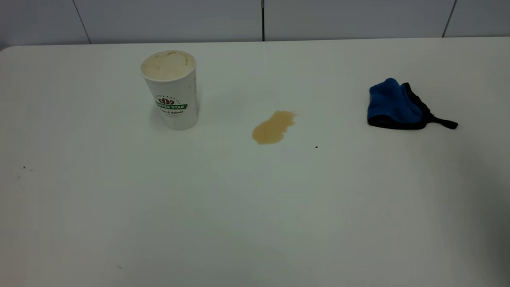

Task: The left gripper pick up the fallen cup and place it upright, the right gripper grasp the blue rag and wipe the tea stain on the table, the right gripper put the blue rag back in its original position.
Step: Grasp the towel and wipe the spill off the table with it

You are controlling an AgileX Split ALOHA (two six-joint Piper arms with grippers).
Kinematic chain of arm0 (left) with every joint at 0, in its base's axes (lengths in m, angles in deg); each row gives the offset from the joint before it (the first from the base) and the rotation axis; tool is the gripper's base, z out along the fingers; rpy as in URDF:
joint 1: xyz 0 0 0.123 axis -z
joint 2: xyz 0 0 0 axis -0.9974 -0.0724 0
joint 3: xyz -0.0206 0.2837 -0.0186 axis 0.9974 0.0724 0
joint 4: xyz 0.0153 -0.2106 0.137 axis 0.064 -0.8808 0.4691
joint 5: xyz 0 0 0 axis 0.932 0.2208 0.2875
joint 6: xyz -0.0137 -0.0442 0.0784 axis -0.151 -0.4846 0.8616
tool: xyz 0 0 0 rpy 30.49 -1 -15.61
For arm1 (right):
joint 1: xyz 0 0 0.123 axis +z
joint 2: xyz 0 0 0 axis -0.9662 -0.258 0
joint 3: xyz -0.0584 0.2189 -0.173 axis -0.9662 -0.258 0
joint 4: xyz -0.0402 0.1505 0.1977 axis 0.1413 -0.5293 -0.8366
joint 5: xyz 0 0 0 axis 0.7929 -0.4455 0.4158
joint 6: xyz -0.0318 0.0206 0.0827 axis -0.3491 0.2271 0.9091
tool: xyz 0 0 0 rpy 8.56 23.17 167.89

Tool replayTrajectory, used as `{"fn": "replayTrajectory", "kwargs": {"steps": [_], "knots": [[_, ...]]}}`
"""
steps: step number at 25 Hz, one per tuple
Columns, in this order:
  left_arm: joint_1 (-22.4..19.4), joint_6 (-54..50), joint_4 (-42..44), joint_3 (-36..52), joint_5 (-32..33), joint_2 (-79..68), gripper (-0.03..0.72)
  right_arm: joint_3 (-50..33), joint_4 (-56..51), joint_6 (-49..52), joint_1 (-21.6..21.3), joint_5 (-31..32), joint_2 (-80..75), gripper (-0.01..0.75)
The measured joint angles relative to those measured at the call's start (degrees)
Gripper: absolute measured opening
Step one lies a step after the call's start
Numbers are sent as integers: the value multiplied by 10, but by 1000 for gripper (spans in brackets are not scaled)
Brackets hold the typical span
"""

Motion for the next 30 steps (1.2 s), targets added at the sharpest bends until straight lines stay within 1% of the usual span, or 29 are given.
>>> {"fn": "replayTrajectory", "kwargs": {"steps": [4,6,9,14,20,25,30], "knots": [[0,0,0,0,0,0,581,82,-30,-48,0,-33,-170,689],[0,0,0,0,0,0,581,129,-61,-80,0,-48,-256,689],[0,0,0,0,0,0,581,202,-97,-117,0,-55,-371,689],[0,0,0,0,0,0,581,327,-96,-132,4,-47,-545,689],[0,1,0,0,0,0,581,478,-86,-138,7,-17,-704,689],[0,1,0,0,0,0,581,548,-82,-150,7,-11,-784,684],[0,1,0,0,0,0,581,563,-81,-165,7,-55,-812,679]]}}
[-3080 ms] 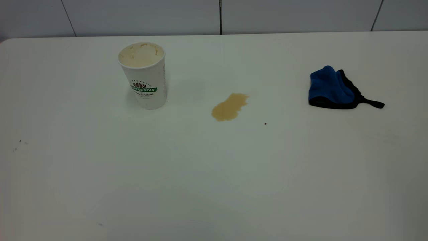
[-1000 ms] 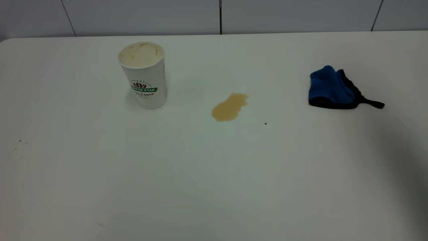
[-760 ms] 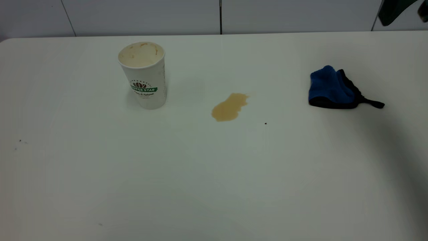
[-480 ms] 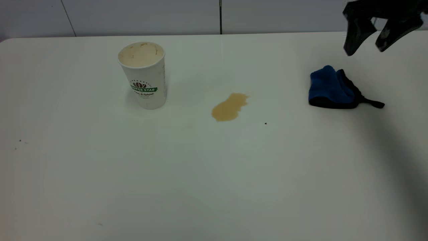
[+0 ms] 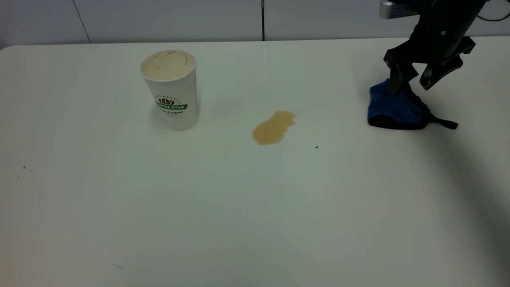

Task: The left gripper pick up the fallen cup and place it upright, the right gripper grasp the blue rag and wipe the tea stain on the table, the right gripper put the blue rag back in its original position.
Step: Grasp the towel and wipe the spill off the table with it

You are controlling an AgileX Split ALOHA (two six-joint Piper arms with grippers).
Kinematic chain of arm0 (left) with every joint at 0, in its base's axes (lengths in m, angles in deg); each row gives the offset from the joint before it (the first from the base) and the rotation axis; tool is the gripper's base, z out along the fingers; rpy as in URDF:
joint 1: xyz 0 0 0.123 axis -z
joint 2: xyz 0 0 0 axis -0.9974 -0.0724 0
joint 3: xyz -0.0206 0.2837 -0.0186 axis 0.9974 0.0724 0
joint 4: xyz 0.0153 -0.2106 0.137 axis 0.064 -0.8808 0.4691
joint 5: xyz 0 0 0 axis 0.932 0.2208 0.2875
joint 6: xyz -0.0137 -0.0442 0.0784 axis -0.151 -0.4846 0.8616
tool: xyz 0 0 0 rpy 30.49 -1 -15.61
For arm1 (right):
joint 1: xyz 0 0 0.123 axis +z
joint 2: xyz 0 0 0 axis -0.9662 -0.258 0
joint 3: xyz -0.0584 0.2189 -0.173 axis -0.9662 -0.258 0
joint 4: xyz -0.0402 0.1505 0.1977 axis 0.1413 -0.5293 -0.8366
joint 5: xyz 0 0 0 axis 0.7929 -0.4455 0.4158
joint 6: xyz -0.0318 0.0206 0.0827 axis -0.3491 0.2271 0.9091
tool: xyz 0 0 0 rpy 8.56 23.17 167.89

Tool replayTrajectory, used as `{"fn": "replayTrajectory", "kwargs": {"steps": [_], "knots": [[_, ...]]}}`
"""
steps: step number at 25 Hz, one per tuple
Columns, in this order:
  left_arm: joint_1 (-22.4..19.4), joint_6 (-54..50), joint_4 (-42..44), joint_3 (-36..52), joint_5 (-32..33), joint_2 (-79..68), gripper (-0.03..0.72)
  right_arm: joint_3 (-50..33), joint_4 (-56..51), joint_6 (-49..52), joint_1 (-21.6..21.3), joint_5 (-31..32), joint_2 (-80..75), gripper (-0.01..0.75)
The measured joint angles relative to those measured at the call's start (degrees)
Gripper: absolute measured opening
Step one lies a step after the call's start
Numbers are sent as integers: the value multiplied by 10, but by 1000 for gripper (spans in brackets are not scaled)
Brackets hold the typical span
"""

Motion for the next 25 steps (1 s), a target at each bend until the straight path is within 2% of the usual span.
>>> {"fn": "replayTrajectory", "kwargs": {"steps": [5,11,13,14,18,19,20,25], "knots": [[0,0,0,0,0,0,581,11,3,-9,0,-35,-27,666],[0,0,0,0,0,0,581,37,3,-9,0,-38,-64,621],[0,0,0,0,0,0,581,39,3,-9,1,-39,-69,546],[0,0,0,0,0,0,581,40,4,-9,2,-40,-69,483],[0,0,0,0,0,0,581,42,7,-9,14,-41,-69,153],[0,0,0,0,0,0,581,42,8,-9,18,-40,-69,102],[0,0,0,0,0,0,581,43,8,-9,26,-40,-69,83],[0,0,0,0,0,0,581,43,10,-9,83,-19,-66,81]]}}
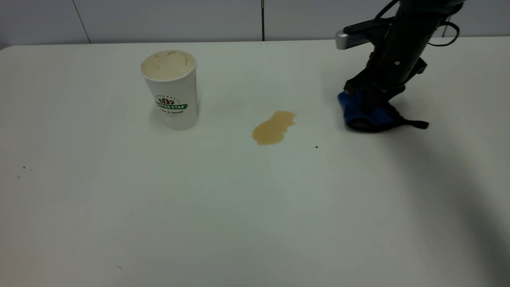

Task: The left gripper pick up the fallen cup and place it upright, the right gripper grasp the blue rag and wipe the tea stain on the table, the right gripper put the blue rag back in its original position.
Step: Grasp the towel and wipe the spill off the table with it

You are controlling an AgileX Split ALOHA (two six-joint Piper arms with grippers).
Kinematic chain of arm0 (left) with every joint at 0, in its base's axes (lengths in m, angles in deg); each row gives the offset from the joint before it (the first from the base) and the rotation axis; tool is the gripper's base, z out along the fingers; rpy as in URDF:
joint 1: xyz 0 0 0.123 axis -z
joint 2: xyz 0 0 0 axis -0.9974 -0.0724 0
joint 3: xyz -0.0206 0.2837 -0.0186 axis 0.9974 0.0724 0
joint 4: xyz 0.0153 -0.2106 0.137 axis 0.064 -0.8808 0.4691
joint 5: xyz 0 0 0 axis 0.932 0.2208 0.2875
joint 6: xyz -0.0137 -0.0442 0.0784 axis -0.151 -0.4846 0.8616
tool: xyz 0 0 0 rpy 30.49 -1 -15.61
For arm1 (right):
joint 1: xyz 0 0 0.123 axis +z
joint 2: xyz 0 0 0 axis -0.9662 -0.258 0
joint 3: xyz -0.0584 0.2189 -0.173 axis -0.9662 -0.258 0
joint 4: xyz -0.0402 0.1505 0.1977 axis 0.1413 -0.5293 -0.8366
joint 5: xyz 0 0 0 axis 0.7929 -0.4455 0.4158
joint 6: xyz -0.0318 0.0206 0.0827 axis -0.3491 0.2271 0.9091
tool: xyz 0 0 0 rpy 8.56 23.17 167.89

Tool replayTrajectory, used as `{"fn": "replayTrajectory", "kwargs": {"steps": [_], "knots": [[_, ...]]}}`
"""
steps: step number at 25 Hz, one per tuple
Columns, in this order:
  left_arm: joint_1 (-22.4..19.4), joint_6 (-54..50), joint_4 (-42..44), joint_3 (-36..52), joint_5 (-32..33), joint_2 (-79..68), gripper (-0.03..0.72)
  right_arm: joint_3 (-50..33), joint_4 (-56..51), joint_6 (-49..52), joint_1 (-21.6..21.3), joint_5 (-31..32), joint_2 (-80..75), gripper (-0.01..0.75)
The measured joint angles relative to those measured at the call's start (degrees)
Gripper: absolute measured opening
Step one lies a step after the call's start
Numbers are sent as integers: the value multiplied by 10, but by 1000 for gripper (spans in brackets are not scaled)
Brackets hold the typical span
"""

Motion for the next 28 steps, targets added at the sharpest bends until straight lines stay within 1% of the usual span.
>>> {"fn": "replayTrajectory", "kwargs": {"steps": [5,10,13,17,19,22,28], "knots": [[0,0,0,0,0,0,581,0,-4,4,66,48,23,81],[0,0,0,0,0,0,581,0,-13,17,128,74,41,81],[0,0,0,0,0,0,581,0,-13,21,165,73,41,81],[0,0,0,0,0,0,581,0,-14,28,205,29,38,81],[0,0,0,0,0,0,581,0,-14,37,214,4,29,81],[0,0,0,0,0,0,581,8,-9,45,216,-11,10,81],[0,0,0,0,0,0,581,87,40,67,214,-12,-46,81]]}}
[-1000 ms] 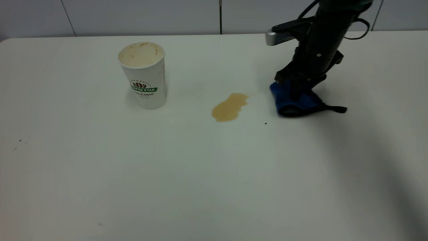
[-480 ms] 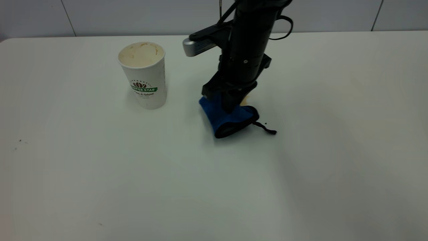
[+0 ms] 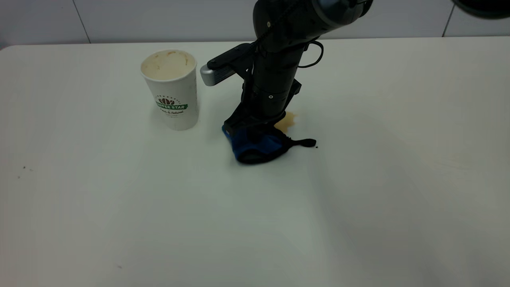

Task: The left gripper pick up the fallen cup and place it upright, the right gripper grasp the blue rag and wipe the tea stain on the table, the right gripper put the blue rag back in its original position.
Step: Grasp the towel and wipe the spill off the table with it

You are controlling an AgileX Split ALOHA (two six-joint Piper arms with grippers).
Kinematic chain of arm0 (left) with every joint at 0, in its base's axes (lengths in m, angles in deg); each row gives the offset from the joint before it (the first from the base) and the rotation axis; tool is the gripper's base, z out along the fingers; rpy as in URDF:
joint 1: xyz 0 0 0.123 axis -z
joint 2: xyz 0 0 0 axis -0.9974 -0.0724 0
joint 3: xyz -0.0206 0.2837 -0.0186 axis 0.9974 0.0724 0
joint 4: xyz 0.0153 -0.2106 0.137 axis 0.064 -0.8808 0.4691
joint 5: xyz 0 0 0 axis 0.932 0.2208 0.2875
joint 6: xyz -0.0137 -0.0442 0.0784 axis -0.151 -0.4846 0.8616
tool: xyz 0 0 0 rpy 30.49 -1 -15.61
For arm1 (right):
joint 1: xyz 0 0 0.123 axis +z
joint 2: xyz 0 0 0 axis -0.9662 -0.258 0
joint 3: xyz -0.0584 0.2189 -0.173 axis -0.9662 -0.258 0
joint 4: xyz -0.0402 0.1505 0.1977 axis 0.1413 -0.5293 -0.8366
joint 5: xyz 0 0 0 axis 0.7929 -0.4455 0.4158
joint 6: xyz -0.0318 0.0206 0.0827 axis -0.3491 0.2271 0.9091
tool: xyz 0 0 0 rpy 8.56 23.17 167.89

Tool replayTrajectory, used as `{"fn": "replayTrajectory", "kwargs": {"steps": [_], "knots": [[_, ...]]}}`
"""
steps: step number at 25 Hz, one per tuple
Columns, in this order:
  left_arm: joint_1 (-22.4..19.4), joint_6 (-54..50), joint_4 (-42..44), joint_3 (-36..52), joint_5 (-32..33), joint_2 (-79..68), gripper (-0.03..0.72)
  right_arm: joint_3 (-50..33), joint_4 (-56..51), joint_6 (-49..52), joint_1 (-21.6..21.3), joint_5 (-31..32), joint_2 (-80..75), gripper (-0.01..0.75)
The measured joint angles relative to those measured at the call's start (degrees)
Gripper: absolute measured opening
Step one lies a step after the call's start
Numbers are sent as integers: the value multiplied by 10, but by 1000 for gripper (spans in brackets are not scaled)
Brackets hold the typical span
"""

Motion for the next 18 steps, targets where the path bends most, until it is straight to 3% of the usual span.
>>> {"fn": "replayTrajectory", "kwargs": {"steps": [5,9,15,18], "knots": [[0,0,0,0,0,0,581,77,65,60,-13,32,-34,81],[0,0,0,0,0,0,581,112,93,86,-55,77,-41,81],[0,0,0,0,0,0,581,123,50,90,-139,172,-42,81],[0,0,0,0,0,0,581,124,8,73,-142,202,-42,81]]}}
